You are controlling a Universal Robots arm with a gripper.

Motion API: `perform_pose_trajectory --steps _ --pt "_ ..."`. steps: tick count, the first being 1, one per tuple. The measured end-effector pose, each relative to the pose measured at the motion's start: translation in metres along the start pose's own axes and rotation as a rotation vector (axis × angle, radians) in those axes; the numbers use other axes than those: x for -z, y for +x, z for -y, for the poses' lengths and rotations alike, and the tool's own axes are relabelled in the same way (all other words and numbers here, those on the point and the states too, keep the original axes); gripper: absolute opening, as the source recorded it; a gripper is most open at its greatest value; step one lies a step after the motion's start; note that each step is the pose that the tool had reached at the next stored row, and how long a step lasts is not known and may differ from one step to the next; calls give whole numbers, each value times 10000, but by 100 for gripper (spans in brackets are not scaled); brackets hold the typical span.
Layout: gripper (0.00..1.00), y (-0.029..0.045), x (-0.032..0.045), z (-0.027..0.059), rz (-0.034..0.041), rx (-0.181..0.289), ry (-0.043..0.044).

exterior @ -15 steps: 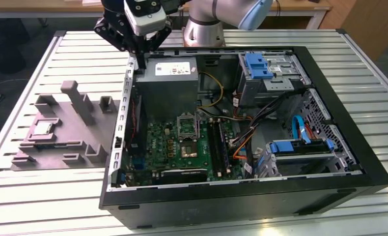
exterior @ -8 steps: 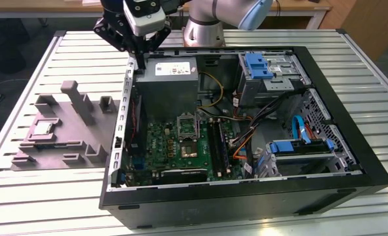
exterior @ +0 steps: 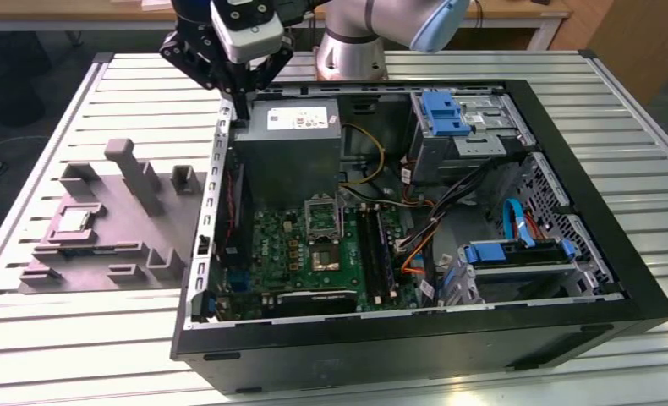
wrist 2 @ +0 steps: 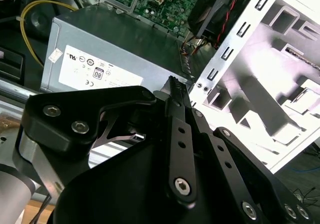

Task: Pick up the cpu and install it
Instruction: 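Reach for the cpu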

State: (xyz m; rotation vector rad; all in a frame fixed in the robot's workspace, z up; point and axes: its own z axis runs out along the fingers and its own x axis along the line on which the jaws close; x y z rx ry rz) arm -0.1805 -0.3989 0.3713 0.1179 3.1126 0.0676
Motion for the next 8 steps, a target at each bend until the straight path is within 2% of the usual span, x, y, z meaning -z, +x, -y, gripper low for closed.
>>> perform_pose_trajectory --steps 8 --pt "11 23 -11 2 -1 -1 0"
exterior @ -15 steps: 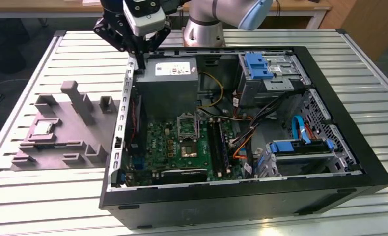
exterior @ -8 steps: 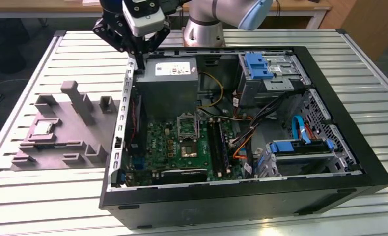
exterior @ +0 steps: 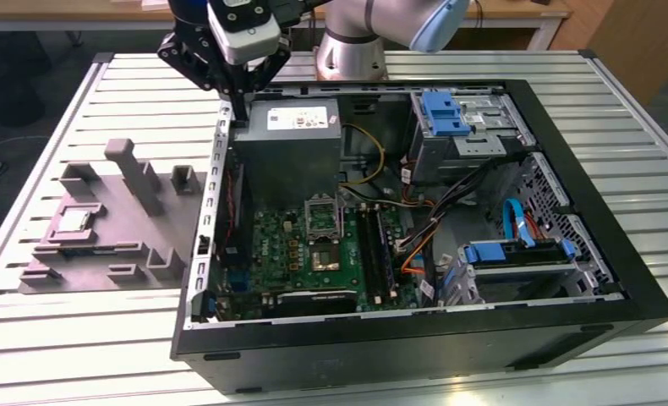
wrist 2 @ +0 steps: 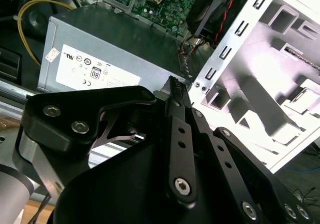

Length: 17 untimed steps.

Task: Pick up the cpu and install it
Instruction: 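Reach for the cpu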

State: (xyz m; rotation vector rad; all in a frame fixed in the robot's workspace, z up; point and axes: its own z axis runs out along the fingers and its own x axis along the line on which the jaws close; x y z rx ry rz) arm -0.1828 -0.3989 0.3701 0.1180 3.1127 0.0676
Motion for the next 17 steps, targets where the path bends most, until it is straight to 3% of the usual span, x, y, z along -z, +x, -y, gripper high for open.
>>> perform_pose_trajectory --steps 17 --pt "11 53 -7 4 0 -1 0"
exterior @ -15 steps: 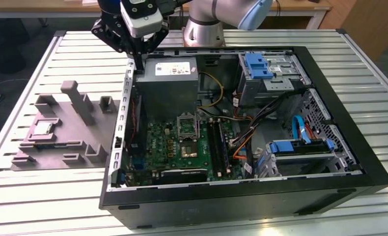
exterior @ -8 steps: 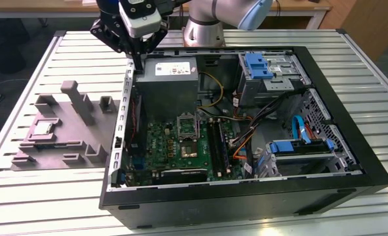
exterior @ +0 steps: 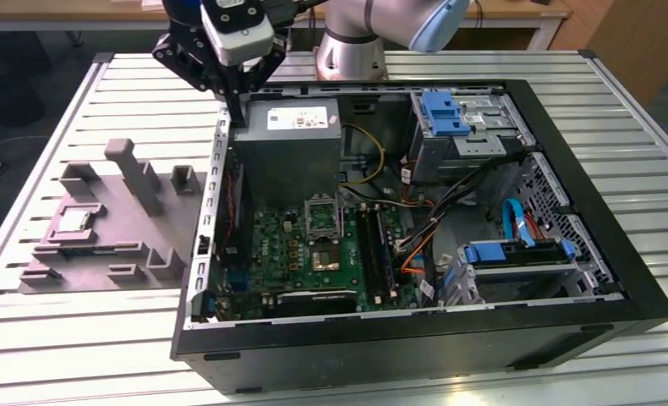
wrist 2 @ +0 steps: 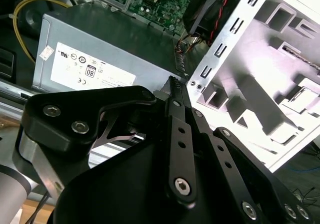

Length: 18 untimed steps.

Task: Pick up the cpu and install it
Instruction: 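Reach for the cpu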

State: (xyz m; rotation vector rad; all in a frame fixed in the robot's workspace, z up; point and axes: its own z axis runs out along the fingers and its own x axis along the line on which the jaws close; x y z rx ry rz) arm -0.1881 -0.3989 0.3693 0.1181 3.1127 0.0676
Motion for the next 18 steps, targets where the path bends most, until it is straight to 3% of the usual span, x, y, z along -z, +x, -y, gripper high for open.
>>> perform_pose_trajectory --steps 18 --pt "11 108 -8 9 0 1 0"
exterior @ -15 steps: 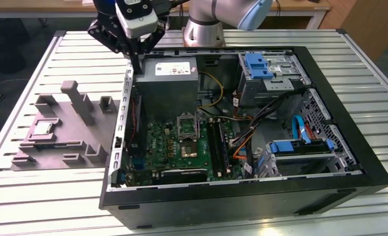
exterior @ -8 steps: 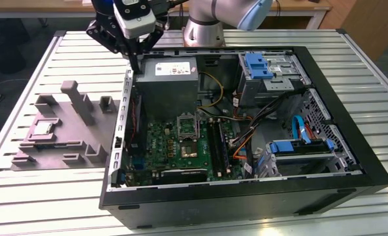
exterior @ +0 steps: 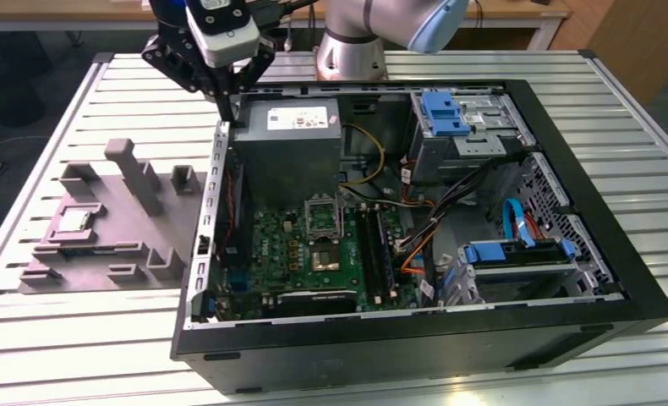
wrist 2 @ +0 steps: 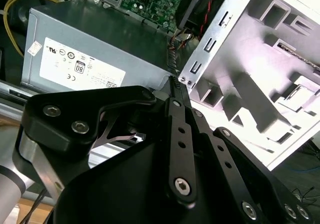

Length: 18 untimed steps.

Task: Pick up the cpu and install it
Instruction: 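Reach for the cpu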

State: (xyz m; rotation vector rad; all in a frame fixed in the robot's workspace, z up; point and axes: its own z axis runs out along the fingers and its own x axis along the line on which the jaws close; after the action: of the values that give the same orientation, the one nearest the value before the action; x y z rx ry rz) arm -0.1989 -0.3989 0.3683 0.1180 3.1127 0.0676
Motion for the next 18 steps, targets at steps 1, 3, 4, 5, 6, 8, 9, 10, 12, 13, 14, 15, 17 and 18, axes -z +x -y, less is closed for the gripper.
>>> perform_pose_trajectory --steps 1,3,4,5,6,8,9,10,12,13,14,15,17,18 --pt "11 6 -1 0 1 0 -1" --pt "11 16 -2 1 1 0 -1" --pt "11 21 -2 2 0 0 0" --pt "11 25 -3 2 0 0 0" --pt "11 30 -4 2 0 0 0" --pt "11 38 -5 3 0 0 0" --pt "11 42 -6 3 0 0 0" --pt "11 46 -7 4 0 1 0" --pt "11 52 -8 4 0 0 0" --pt "11 55 -9 5 0 0 0" --pt "11 57 -9 5 0 0 0" --pt "11 60 -10 5 0 0 0" --pt "11 67 -12 6 0 0 0" --pt "11 70 -14 6 0 0 -1"
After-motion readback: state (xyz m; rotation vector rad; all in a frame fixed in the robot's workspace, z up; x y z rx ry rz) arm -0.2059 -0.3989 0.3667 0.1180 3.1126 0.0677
